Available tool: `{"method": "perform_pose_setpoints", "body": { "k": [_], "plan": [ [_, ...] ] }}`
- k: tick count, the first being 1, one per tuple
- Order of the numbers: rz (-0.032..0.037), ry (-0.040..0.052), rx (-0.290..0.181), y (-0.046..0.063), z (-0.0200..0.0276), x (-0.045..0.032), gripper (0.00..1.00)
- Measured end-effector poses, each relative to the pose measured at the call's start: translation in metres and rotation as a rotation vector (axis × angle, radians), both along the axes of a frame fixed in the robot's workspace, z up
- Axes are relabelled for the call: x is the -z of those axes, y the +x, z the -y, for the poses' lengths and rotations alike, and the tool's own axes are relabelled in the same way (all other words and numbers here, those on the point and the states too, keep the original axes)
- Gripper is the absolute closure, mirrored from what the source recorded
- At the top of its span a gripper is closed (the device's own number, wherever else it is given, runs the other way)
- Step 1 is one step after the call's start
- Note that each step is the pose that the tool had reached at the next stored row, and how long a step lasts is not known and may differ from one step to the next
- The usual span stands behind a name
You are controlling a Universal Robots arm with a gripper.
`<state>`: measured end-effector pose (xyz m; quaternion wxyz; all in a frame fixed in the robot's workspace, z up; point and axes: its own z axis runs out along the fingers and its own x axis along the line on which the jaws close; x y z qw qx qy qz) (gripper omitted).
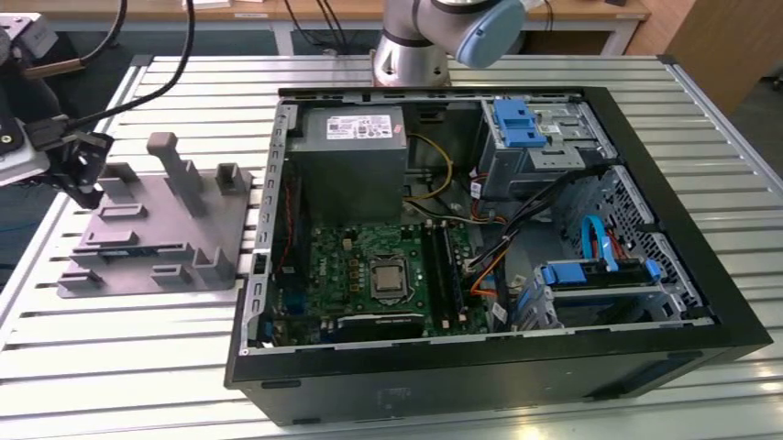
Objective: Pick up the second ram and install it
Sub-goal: 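Reach for the second ram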
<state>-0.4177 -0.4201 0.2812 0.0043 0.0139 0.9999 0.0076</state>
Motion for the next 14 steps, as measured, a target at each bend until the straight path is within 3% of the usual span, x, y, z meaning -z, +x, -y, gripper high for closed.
{"method": "perform_pose_setpoints", "body": {
  "k": [7,12,14],
  "plan": [
    [-0.0038,0.0000,-0.001,0.006,0.0015,0.0127,0.90],
    [-0.0042,0.0000,-0.001,0.006,0.0116,0.0219,0.90],
    [-0.0043,0.0000,-0.002,0.007,0.0123,0.0256,0.90]
  ]
}}
